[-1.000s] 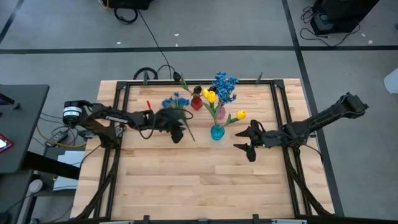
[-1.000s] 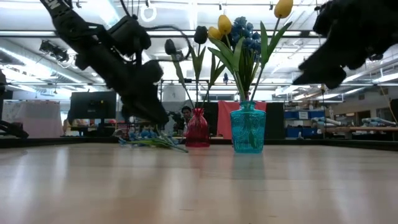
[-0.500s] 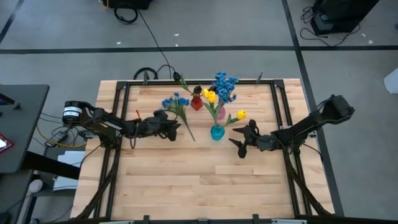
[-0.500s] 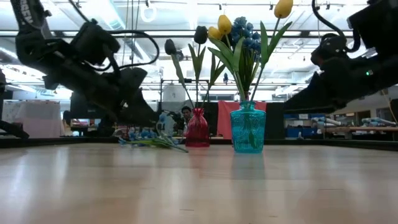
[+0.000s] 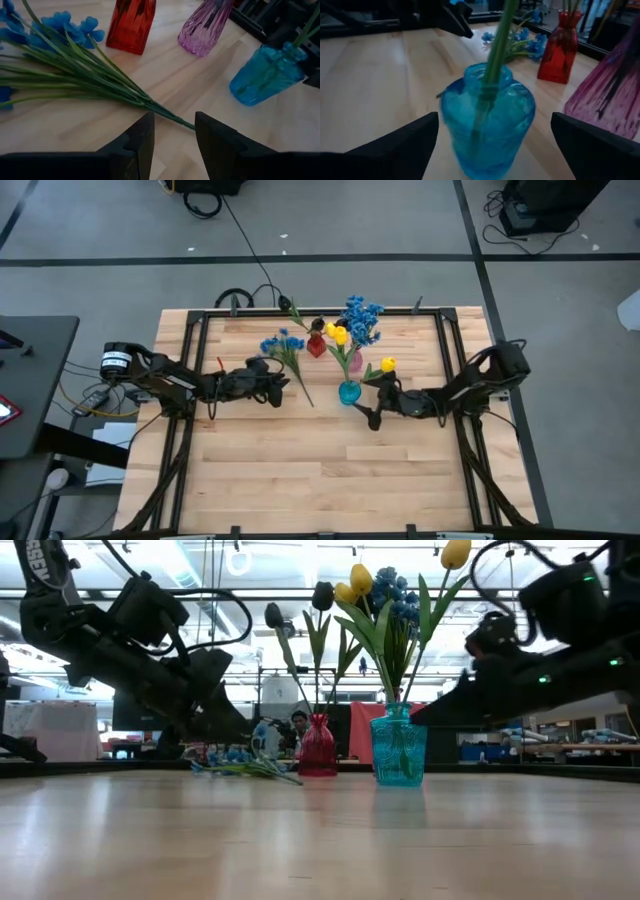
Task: Sort flowers into vase by color
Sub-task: Move the blue vase to the top right of the table
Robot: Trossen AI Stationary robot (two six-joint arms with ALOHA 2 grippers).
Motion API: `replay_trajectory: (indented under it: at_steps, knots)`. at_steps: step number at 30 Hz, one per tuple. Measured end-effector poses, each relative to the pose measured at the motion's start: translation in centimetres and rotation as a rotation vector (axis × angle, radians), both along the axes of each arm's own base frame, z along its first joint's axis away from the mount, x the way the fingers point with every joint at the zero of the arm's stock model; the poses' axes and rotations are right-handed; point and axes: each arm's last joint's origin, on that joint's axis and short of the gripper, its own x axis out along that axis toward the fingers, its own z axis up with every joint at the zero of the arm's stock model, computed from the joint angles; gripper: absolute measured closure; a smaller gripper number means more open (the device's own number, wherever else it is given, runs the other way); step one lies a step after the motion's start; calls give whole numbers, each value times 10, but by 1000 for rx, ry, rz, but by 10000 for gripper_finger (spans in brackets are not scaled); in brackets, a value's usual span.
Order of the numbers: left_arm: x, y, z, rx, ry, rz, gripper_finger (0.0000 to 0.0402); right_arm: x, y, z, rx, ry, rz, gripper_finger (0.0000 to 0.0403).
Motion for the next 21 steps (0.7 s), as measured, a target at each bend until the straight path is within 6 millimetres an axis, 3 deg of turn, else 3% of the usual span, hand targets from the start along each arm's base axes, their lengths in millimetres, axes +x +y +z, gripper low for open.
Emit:
replay_trajectory:
  at_steps: [10,21]
  knots:
    - [0,1,0,63,26,15,254,17,-14,-10,-6,14,25,24]
    - [0,1,-5,-68,-19,89,254,27,-23,-17,-61,20,-3,30]
